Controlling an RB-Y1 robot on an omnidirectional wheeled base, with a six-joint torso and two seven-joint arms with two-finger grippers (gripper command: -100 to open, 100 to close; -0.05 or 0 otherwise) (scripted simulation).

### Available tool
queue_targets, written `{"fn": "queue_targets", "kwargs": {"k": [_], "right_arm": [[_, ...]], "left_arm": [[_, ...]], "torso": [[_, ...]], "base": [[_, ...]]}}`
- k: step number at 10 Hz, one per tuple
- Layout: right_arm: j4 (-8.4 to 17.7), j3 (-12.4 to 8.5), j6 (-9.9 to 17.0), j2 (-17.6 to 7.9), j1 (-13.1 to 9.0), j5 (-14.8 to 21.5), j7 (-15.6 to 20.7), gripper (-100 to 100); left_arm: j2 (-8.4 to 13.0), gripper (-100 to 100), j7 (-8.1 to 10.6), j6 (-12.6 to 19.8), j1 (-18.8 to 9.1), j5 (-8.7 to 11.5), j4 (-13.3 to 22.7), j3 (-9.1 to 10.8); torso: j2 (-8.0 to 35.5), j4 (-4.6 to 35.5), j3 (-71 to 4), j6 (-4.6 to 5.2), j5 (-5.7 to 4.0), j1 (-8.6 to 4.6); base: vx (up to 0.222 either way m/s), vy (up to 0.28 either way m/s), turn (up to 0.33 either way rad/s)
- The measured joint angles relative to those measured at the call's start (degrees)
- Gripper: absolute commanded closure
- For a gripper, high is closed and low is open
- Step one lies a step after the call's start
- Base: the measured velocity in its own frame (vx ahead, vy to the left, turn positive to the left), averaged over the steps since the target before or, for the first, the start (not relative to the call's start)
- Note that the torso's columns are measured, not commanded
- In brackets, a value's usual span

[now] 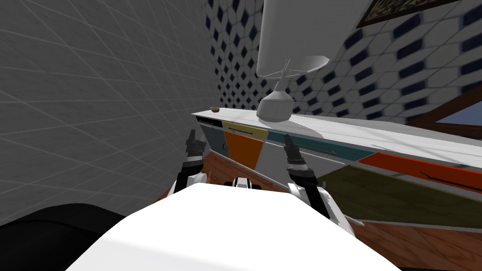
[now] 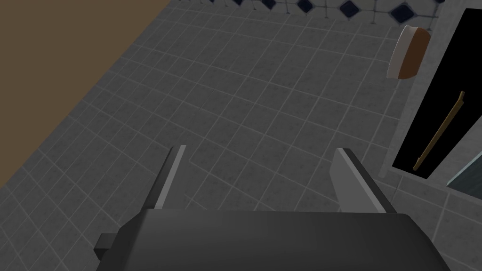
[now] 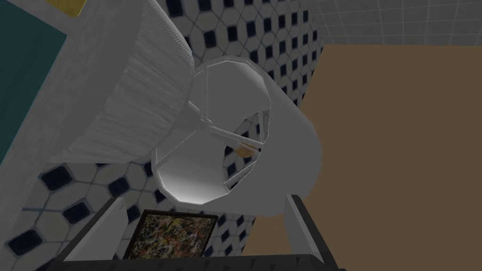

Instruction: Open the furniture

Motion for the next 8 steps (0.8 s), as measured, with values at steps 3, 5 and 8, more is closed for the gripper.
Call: {"fn": "queue_targets", "kwargs": {"k": [3, 5, 8], "right_arm": [[0.82, -0.68, 0.11, -0.63, -0.57, 3.47, 4.33, -100], [1.39, -1.09, 0.17, -0.85, -1.03, 5.94, 7.29, -100], [1.96, -1.58, 0.37, -1.0, -1.51, 9.18, 11.42, -100]], "left_arm": [[0.0, 0, 0.0, 0.0, 0.0, 0.0, 0.0, 0.0], [0.0, 0, 0.0, 0.0, 0.0, 0.0, 0.0, 0.0], [0.0, 0, 0.0, 0.0, 0.0, 0.0, 0.0, 0.0]], "torso": [[-0.01, 0.0, 0.0, 0.0, 0.01, 0.05], [0.0, 0.0, 0.0, 0.01, 0.02, 0.05], [0.0, 0.0, 0.0, 0.0, 0.01, 0.05]], "base": [[0.013, 0.036, 0.037], [0.011, 0.035, 0.023], [0.012, 0.036, 0.037]]}}
